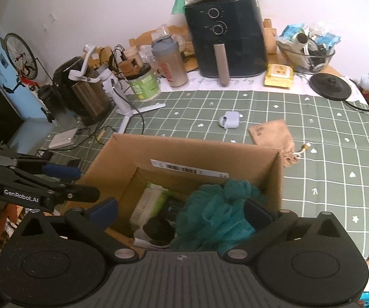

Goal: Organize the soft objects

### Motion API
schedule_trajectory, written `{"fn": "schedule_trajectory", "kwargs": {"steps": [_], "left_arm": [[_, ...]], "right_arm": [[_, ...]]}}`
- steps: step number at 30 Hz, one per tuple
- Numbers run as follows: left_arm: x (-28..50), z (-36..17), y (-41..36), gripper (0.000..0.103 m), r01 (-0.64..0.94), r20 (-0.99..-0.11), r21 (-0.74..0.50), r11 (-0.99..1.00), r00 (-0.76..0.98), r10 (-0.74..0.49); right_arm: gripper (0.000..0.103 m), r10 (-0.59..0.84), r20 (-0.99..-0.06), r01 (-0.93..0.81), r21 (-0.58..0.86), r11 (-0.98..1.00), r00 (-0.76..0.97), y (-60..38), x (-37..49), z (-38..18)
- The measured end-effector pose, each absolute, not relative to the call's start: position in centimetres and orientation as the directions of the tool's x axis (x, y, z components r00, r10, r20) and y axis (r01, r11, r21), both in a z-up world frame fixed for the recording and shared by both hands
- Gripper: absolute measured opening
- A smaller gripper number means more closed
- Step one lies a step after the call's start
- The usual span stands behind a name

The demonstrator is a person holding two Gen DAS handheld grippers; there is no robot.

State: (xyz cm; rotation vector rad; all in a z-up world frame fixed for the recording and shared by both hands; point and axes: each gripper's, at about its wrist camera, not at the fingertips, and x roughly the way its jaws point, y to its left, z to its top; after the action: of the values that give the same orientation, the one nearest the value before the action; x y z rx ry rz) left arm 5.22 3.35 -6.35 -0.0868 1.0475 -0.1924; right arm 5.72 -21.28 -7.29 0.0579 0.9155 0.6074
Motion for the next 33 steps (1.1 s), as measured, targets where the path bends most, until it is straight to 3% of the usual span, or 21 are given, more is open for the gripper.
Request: {"fn": "schedule_trajectory", "kwargs": {"steps": [24,33], "left_arm": [[6.8,-5.7,3.2,0.072,0.159,-0.816,-0.183,0.97,0.526,-0.24],[8.2,-5.4,3.0,0.072,0.166,-0.807,-0.185,0.969,0.537,-0.246]], "right_arm": [[0.103,0.409,-0.746,-0.399,0.209,0.893,0.525,-22.6,8.1,-7.4],[0.103,0.314,-0.739,-0.369,0.095,0.924,0.596,-23.4,9.9,-7.4]]}}
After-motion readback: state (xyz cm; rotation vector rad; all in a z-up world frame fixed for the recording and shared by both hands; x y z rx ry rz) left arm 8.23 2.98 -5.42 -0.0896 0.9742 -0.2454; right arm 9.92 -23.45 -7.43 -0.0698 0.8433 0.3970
